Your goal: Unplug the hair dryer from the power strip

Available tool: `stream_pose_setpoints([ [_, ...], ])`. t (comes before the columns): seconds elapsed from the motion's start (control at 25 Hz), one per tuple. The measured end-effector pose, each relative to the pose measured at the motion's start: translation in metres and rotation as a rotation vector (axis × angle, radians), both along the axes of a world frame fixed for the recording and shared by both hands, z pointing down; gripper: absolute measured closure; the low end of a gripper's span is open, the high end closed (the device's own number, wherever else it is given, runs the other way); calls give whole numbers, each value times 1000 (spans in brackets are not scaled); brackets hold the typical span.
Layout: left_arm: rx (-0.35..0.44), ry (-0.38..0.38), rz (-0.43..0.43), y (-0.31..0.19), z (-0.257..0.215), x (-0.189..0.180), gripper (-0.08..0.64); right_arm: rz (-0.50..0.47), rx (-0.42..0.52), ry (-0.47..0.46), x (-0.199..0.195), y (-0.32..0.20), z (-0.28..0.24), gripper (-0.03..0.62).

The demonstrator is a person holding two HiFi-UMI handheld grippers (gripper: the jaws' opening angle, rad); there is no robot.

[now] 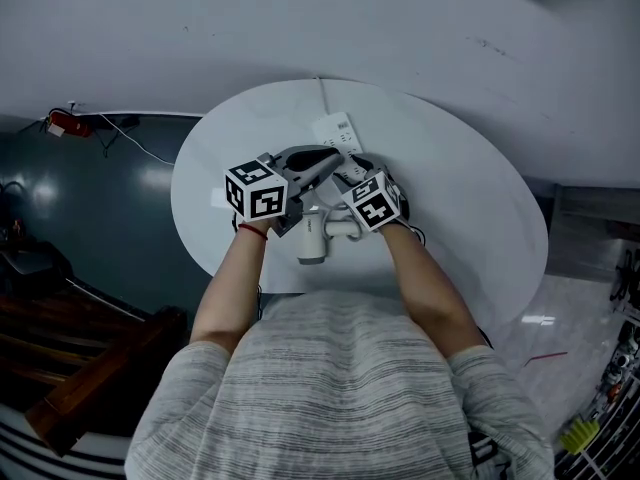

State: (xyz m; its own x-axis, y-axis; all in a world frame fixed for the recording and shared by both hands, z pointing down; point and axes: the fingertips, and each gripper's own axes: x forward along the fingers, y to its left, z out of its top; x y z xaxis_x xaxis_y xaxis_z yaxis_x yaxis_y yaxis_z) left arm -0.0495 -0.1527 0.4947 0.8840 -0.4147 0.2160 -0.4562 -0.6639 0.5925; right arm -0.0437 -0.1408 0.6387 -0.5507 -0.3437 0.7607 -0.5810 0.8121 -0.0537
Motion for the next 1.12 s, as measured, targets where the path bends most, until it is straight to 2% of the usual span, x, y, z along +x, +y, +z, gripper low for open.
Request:
stream_pose_setpoints([
  [0.12,13,-10,6,5,3,-6,532,3,1,-8,0,0,-1,348],
  [0.2,50,-56,13,8,5,-11,504,2,1,-10,0,-1,0,348],
  [0.28,85,-139,23,7,9,-15,349,-2,3,-4,0,-1,0,348],
  [0.32,96,-191,35,6,12,-14,301,-2,3,-2,0,-1,0,348],
  [0.4,106,-301,81,2,20,-8,265,-1,2,2,0,-1,1,348],
  [0.52,92,-469,151,-3,42,2,275,2,3,5,0,-1,2,348],
  [0.68,32,-664,209,-8,75,3,442,6,5,9,-1,0,1,348],
  [0.8,-36,-692,261,-6,85,10,443,5,4,9,-2,-1,1,348],
  [0.88,-62,-716,270,-7,89,13,412,5,5,10,-2,0,1,348],
  [1.0,-76,-808,333,-4,96,15,388,5,5,10,-2,1,0,348],
  [1.12,-125,-908,393,3,109,15,382,7,5,10,-2,1,0,348],
])
